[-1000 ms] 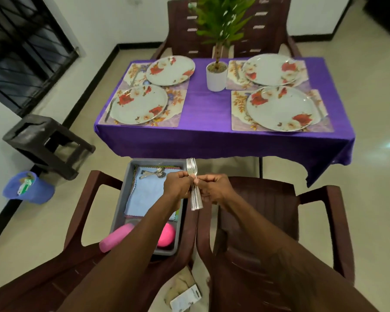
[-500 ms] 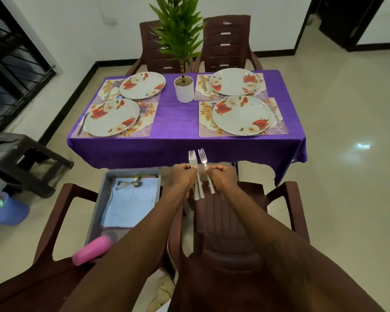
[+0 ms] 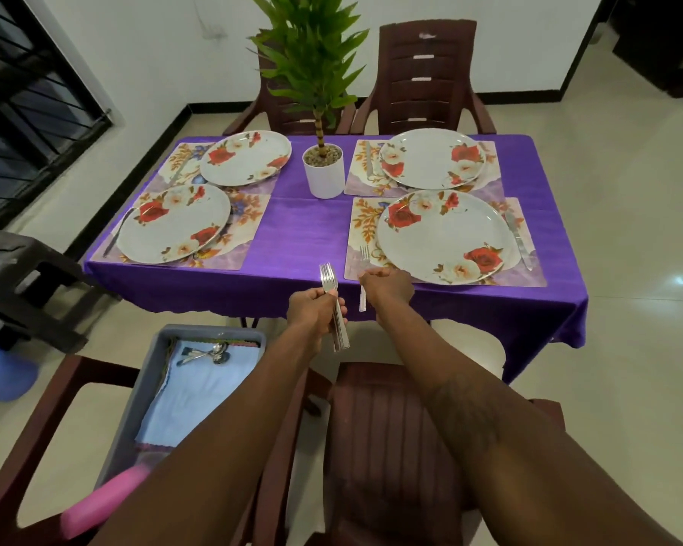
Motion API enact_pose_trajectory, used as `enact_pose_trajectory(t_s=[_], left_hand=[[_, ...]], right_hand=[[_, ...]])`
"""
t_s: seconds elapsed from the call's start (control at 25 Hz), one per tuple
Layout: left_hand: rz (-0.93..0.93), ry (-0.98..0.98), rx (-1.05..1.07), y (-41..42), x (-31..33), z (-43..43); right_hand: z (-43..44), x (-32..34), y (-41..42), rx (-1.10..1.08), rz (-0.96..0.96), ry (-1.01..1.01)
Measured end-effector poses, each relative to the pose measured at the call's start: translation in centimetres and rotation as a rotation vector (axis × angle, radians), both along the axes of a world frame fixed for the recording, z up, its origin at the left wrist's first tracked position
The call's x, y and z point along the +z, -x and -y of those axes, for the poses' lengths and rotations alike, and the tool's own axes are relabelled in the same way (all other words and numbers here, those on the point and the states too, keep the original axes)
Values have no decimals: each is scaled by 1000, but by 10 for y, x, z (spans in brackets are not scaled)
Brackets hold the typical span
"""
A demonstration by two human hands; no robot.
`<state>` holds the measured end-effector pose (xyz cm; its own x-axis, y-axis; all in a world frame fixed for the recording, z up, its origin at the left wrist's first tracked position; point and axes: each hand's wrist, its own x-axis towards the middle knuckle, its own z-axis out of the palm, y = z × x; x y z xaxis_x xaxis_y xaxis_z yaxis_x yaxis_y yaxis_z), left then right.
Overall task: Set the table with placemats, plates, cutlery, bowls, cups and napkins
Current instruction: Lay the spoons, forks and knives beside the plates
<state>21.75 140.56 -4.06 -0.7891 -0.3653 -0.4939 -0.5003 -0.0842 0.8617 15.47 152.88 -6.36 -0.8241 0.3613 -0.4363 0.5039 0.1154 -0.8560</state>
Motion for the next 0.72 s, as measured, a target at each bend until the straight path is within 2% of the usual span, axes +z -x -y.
enact_pose_trajectory(t_s=[0.24,0.72], left_hand=[[15,-37,16,13,-36,15],[10,-27,-16,49,-46,13]], right_hand=[[15,-34,67,83,-54,-220],[23,-57,102,96,-51,-307]])
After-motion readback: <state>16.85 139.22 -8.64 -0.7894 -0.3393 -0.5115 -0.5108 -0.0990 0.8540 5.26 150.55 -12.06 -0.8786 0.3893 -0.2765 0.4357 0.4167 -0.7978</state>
